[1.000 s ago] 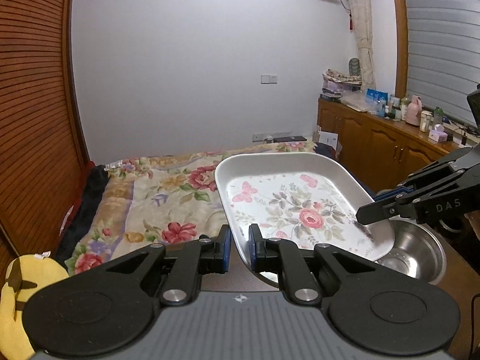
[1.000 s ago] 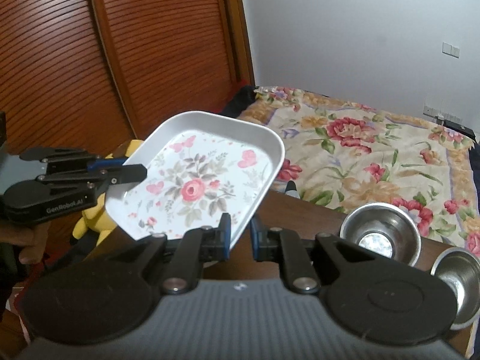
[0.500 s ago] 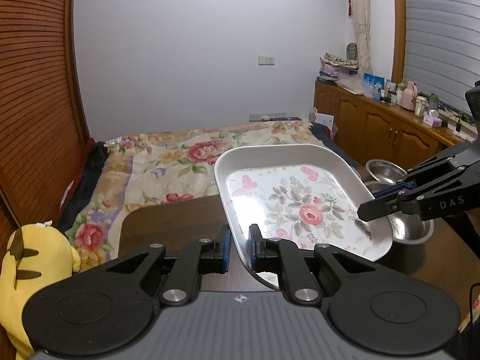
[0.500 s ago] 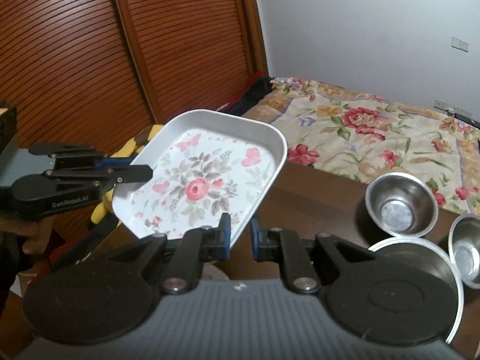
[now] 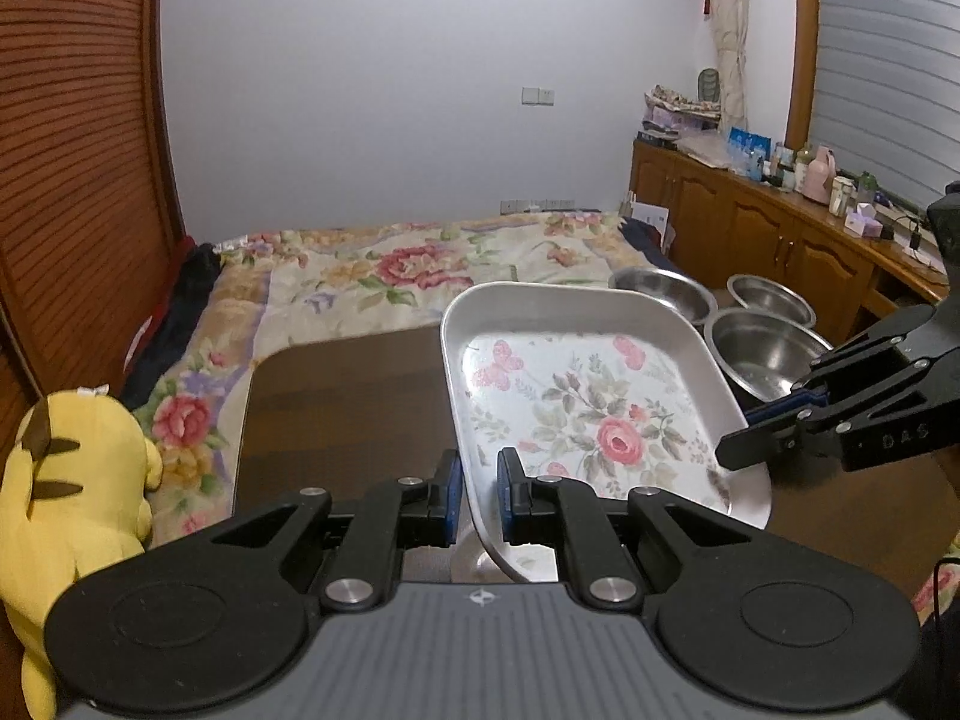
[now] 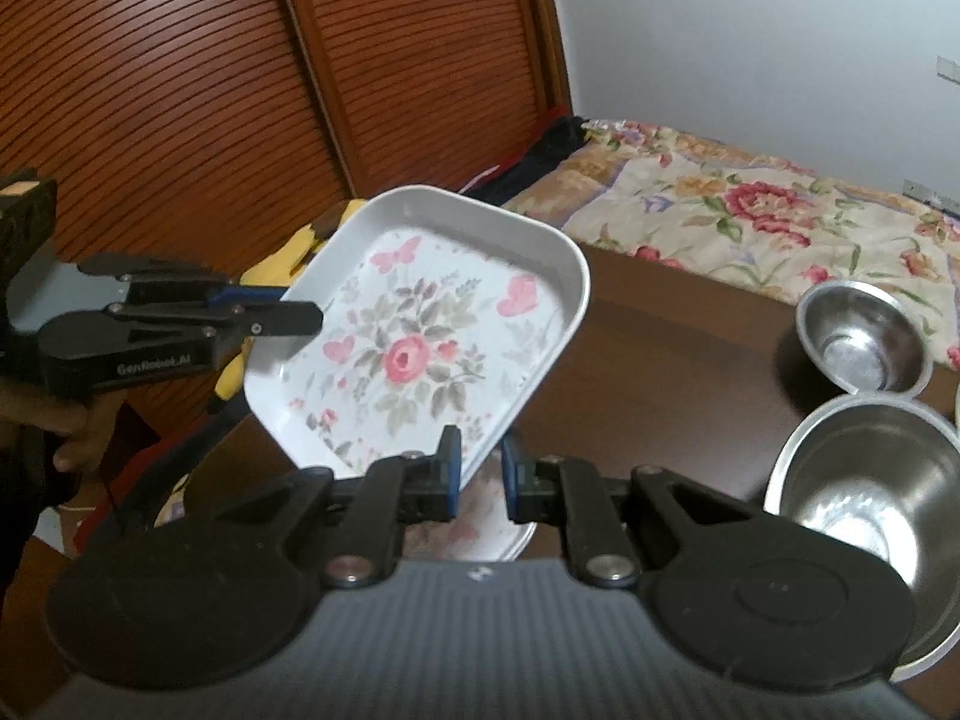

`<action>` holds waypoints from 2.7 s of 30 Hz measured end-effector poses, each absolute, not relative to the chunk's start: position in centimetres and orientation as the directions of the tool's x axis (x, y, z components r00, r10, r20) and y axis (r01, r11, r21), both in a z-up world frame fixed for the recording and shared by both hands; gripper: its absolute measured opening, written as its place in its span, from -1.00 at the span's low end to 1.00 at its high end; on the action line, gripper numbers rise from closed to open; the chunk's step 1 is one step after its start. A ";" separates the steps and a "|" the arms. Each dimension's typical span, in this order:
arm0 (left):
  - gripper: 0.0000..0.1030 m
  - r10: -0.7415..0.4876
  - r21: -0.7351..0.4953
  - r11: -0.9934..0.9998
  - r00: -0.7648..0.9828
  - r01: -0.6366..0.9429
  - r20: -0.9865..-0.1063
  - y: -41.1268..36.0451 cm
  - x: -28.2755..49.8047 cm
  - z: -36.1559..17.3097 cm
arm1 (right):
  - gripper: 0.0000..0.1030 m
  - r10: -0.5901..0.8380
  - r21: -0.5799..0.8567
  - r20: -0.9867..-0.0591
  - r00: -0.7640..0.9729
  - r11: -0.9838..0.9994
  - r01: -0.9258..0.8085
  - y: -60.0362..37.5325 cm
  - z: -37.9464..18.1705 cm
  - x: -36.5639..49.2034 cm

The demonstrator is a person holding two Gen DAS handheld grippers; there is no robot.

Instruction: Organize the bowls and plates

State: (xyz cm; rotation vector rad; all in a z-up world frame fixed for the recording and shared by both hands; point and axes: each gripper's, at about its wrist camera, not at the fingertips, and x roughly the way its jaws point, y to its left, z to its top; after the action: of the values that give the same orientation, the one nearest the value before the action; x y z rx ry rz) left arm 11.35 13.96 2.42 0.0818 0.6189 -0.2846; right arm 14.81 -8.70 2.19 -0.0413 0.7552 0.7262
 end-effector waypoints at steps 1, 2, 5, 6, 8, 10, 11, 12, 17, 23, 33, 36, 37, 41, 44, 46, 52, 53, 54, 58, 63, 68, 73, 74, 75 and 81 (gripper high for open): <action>-0.73 -0.238 -0.014 0.959 0.773 0.284 -0.588 14.0 11.2 2.1 | -0.70 0.587 0.219 -0.642 0.493 0.757 -0.615 -8.5 1.8 14.5; -0.73 -0.237 -0.016 0.959 0.769 0.283 -0.594 14.1 11.0 1.8 | -0.70 0.588 0.223 -0.646 0.487 0.755 -0.616 -8.4 1.5 14.4; -0.73 -0.234 -0.026 0.961 0.757 0.276 -0.610 14.2 10.6 0.8 | -0.70 0.591 0.236 -0.659 0.465 0.750 -0.618 -8.2 0.4 14.0; -0.73 -0.234 -0.030 0.961 0.752 0.275 -0.616 14.3 10.5 0.5 | -0.70 0.591 0.239 -0.663 0.459 0.748 -0.619 -8.1 0.2 13.9; -0.73 -0.233 -0.036 0.962 0.743 0.272 -0.627 14.2 10.2 -0.1 | -0.70 0.590 0.238 -0.671 0.448 0.745 -0.624 -7.9 -0.3 13.6; -0.73 -0.231 -0.036 0.962 0.737 0.271 -0.635 14.1 10.1 -0.5 | -0.70 0.587 0.236 -0.678 0.443 0.744 -0.626 -7.8 -0.6 13.5; -0.73 -0.232 -0.039 0.962 0.733 0.271 -0.639 14.1 10.0 -0.8 | -0.70 0.587 0.237 -0.680 0.440 0.744 -0.625 -7.8 -0.7 13.4; -0.73 -0.234 -0.043 0.962 0.731 0.270 -0.641 14.1 9.9 -1.0 | -0.70 0.586 0.241 -0.682 0.436 0.744 -0.623 -7.9 -0.9 13.3; -0.73 -0.230 -0.048 0.963 0.720 0.264 -0.655 14.1 9.7 -1.9 | -0.69 0.582 0.242 -0.691 0.429 0.745 -0.621 -7.9 -1.5 12.8; -0.73 -0.215 -0.037 0.966 0.713 0.256 -0.668 13.9 9.5 -3.1 | -0.69 0.575 0.238 -0.695 0.431 0.750 -0.617 -7.9 -2.1 12.2; -0.73 -0.190 -0.006 0.967 0.709 0.254 -0.679 13.3 9.3 -4.4 | -0.69 0.558 0.216 -0.686 0.466 0.769 -0.602 -7.6 -2.7 12.2; -0.72 -0.184 0.004 0.968 0.722 0.251 -0.667 13.5 9.0 -4.7 | -0.69 0.558 0.215 -0.662 0.501 0.782 -0.585 -7.5 -2.9 11.7; -0.72 -0.185 -0.001 0.969 0.723 0.247 -0.666 13.6 9.0 -4.7 | -0.69 0.558 0.212 -0.651 0.515 0.785 -0.582 -7.5 -3.0 11.5; -0.72 -0.180 -0.005 0.972 0.731 0.234 -0.659 13.5 9.0 -4.7 | -0.69 0.564 0.221 -0.607 0.560 0.796 -0.563 -7.7 -3.4 11.0; -0.72 -0.164 0.007 0.975 0.740 0.222 -0.652 13.2 8.9 -4.8 | -0.68 0.569 0.227 -0.575 0.588 0.801 -0.553 -8.0 -3.7 10.8; -0.72 -0.157 -0.002 0.979 0.745 0.204 -0.649 13.3 8.8 -5.1 | -0.67 0.569 0.227 -0.559 0.603 0.805 -0.549 -8.0 -4.0 10.7; -0.72 -0.168 -0.049 0.983 0.749 0.178 -0.641 13.7 8.9 -6.0 | -0.67 0.562 0.197 -0.508 0.653 0.814 -0.547 -8.0 -4.6 10.0; -0.72 -0.168 -0.055 0.983 0.750 0.174 -0.640 13.8 8.9 -6.0 | -0.67 0.562 0.198 -0.500 0.659 0.815 -0.545 -8.1 -4.6 9.9; -0.72 -0.169 -0.059 0.984 0.750 0.171 -0.639 13.9 9.0 -6.0 | -0.67 0.563 0.202 -0.493 0.663 0.816 -0.542 -8.1 -4.7 9.9; -0.72 -0.170 -0.071 0.984 0.754 0.162 -0.634 14.0 9.1 -6.2 | -0.66 0.567 0.212 -0.469 0.677 0.817 -0.537 -8.3 -5.0 9.7; -0.72 -0.164 -0.080 0.986 0.757 0.147 -0.632 14.2 9.3 -6.1 | -0.62 0.568 0.206 -0.461 0.682 0.816 -0.541 -8.2 -5.3 9.5; -0.71 -0.158 -0.080 0.987 0.769 0.138 -0.619 14.4 9.4 -5.6 | -0.61 0.577 0.230 -0.455 0.679 0.812 -0.537 -8.5 -5.4 9.4; -0.43 -0.161 -0.076 0.987 0.784 0.145 -0.599 14.1 9.5 -4.4 | -0.61 0.566 0.227 -0.435 0.700 0.821 -0.523 -9.1 -4.7 9.3; -0.38 -0.166 -0.078 0.986 0.786 0.149 -0.595 14.0 9.6 -4.2 | -0.61 0.565 0.230 -0.429 0.705 0.823 -0.520 -9.3 -4.5 9.3; -0.27 -0.168 -0.075 0.985 0.789 0.154 -0.591 13.7 9.6 -3.9 | -0.61 0.566 0.236 -0.422 0.709 0.823 -0.517 -9.5 -4.3 9.3; 0.13 -0.206 -0.073 0.977 0.807 0.199 -0.554 11.4 10.2 -3.0 | -0.61 0.556 0.237 -0.386 0.736 0.831 -0.503 -11.2 -3.3 9.2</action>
State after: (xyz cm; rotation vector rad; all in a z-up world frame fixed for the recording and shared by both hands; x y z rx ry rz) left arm 10.20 11.36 -2.96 -0.0119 0.5941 -0.2169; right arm 9.18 -11.19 -3.32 0.1198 0.4620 0.5828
